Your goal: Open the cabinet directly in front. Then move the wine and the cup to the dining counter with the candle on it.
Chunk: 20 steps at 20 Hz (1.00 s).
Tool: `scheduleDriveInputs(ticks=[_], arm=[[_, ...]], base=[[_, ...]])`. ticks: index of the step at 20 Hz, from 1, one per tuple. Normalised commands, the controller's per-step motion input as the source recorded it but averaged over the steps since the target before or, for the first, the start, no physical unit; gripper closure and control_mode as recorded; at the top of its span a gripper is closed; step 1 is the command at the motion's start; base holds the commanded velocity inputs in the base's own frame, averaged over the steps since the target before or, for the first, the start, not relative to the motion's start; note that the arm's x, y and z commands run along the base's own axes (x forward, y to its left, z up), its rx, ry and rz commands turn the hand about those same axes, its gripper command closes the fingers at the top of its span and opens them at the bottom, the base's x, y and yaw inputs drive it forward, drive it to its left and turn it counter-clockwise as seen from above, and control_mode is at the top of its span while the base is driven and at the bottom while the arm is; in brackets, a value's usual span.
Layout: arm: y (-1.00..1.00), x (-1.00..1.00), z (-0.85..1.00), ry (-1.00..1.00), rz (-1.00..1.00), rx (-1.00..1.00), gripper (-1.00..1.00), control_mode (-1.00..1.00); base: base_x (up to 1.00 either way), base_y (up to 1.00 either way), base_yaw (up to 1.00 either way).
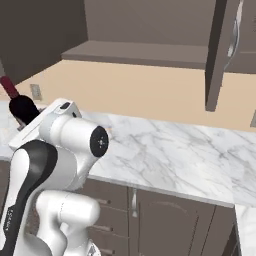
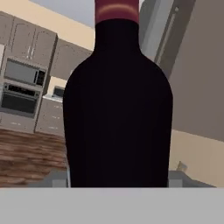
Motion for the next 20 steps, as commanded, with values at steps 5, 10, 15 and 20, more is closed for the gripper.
scheduleDriveInputs(ticks=[5,10,15,20], arm=[[0.0,0.0,0.0,0.0,0.0,0.0,1.0,1.0],[0.0,0.0,0.0,0.0,0.0,0.0,1.0,1.0],[0.0,0.0,0.0,0.0,0.0,0.0,1.0,1.0],[0.0,0.0,0.0,0.0,0.0,0.0,1.0,1.0]], base=[[-0.6,0.0,0.77],[0.0,0.0,1.0],[0.0,0.0,1.0],[0.0,0.13,0.96]])
